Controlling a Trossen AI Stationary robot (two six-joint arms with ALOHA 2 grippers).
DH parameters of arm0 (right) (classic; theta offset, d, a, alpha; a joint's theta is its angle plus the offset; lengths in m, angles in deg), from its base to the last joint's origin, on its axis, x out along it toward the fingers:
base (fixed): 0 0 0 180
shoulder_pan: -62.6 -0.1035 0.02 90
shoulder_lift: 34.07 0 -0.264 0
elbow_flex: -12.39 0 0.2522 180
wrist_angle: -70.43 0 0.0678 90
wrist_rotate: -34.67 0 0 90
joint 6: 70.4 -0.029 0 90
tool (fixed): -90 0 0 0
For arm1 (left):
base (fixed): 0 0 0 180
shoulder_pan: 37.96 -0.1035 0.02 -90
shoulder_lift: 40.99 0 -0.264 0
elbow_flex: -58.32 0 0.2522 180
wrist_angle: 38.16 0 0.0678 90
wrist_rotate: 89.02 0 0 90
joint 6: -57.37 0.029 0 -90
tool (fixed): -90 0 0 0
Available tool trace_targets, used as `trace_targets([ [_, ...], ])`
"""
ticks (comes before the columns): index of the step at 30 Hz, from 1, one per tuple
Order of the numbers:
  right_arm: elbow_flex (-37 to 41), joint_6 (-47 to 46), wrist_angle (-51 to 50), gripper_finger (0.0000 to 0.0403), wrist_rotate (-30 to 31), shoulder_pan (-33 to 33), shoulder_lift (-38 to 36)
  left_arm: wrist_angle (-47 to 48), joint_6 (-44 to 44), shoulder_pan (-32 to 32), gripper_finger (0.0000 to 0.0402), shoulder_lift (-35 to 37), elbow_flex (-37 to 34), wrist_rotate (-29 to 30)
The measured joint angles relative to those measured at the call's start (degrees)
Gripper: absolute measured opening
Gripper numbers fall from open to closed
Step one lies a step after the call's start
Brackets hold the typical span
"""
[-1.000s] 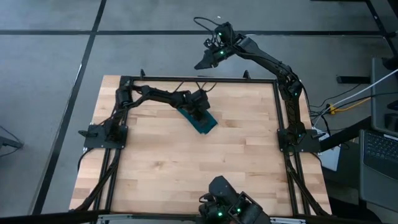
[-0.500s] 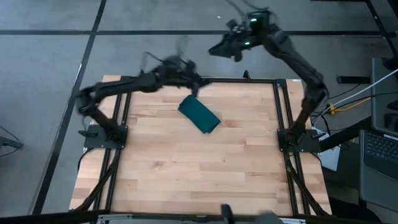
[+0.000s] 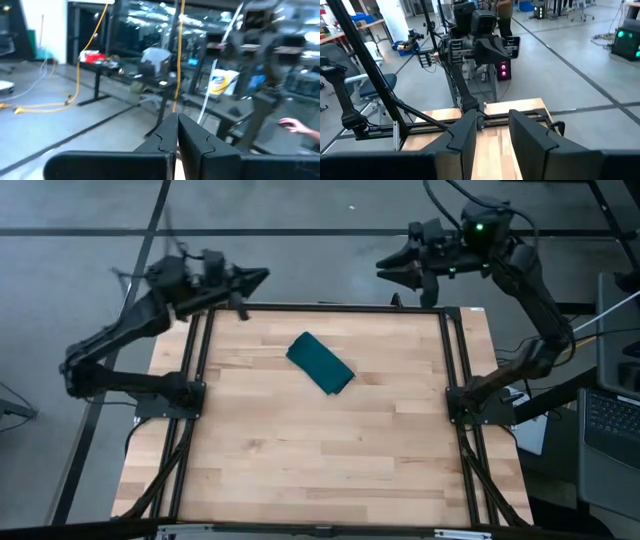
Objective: Fold microfiber towels
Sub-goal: Return to Home Position
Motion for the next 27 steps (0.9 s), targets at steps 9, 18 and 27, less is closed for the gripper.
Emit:
trace_targets([
  [9, 0.0, 1.5, -3.2, 0.0120, 3.2, -6.5, -2.2, 10.4, -6.0, 0.0, 0.0014, 10.7, 0.0, -0.4],
  [18, 1.5, 1.0, -14.7, 0.0133, 15.7, -10.5, -5.1, 21.0, -3.4, 0.2, 0.0013, 17.6, 0.0, -7.7],
  [27, 16.6, 0.7, 0.4, 0.0129, 16.5, -13.9, -18.2, 23.9, 1.4, 0.2, 0.0006, 28.2, 0.1, -7.1],
])
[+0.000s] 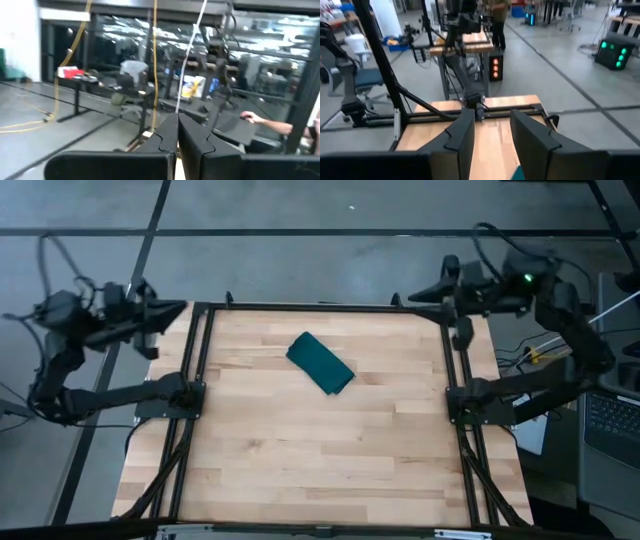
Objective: Fold microfiber towels
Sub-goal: Return to Home Position
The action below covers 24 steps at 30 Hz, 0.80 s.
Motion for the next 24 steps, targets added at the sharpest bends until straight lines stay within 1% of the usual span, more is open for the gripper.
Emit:
trace_targets([
  [4, 11.5, -2.1, 7.9, 0.0124, 1.9, -1.4, -7.7, 2.8, 0.4, 0.0, 0.0007, 5.5, 0.0, 2.7],
  [9, 25.9, -2.4, 20.6, 0.0121, 2.7, -4.4, -15.4, 5.4, -0.3, -0.2, 0.0007, 11.3, -1.3, 2.8],
  [11, 30.6, -2.5, 23.5, 0.0119, 3.7, -5.2, -17.6, 6.5, -0.2, -0.4, 0.0006, 13.1, -2.7, 2.8],
  [14, 36.8, -3.6, 26.5, 0.0116, 6.5, -6.3, -20.2, 7.1, -0.2, -1.1, 0.0006, 15.5, -5.8, 2.6],
  [16, 40.6, -3.9, 28.4, 0.0115, 7.8, -6.8, -21.8, 7.4, 0.7, -1.5, 0.0008, 17.1, -8.4, 1.3],
  [18, 44.4, -4.1, 31.6, 0.0115, 8.1, -7.3, -23.6, 7.3, 1.4, -1.9, 0.0010, 18.8, -10.8, -0.1],
  [24, 56.9, -4.4, 43.9, 0.0130, 9.0, -9.4, -29.0, 7.3, 1.6, -2.4, 0.0012, 25.5, -18.5, -0.2],
])
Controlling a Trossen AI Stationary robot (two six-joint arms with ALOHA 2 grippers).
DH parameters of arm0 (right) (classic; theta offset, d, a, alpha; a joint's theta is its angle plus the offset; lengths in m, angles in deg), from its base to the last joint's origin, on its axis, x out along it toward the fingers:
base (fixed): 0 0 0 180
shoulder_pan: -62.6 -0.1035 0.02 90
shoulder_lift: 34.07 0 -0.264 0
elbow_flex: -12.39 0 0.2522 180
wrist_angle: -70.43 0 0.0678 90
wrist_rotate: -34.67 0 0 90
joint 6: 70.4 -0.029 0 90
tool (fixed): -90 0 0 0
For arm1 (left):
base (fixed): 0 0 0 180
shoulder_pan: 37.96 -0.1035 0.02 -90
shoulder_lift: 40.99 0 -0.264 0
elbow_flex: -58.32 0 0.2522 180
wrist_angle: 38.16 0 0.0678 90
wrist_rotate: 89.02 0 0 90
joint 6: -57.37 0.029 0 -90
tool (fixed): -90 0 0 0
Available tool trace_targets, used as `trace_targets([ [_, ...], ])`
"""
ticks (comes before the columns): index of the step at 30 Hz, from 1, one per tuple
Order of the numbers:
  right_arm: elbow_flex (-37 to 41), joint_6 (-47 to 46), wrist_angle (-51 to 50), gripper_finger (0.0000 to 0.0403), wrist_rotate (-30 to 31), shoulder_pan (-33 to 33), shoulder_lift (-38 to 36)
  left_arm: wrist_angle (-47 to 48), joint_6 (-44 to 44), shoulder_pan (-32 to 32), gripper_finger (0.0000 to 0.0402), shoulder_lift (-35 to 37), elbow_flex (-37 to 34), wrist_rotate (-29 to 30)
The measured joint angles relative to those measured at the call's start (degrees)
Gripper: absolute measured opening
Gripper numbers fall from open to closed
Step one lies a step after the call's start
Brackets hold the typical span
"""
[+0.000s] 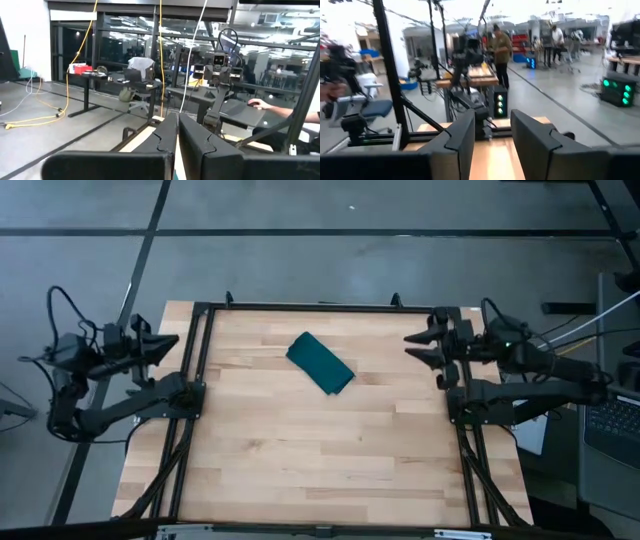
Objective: Fold microfiber towels
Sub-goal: Return to Home Position
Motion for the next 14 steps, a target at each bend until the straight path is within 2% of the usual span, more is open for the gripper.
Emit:
trace_targets([
  [3, 6.7, -0.6, 6.1, 0.0139, 0.0, -1.3, -3.4, -0.9, -0.3, 0.0, 0.0010, 4.7, -3.9, -0.2],
  [5, 10.5, -0.6, 8.7, 0.0145, 0.2, -2.1, -5.6, -1.1, 0.0, -0.2, 0.0009, 4.5, -5.1, -2.0],
  [7, 13.5, -0.7, 9.1, 0.0151, 1.8, -2.9, -7.8, 1.5, 1.8, -0.3, 0.0008, 4.4, -5.5, -2.8],
  [10, 17.8, -0.6, 8.8, 0.0158, 4.6, -4.0, -11.6, -0.3, 3.0, -1.0, 0.0008, 4.7, -7.0, -1.8],
  [14, 23.1, 0.5, 8.5, 0.0168, 7.0, -4.8, -20.7, 0.1, 5.4, -1.5, 0.0012, 4.7, -5.9, -1.1],
])
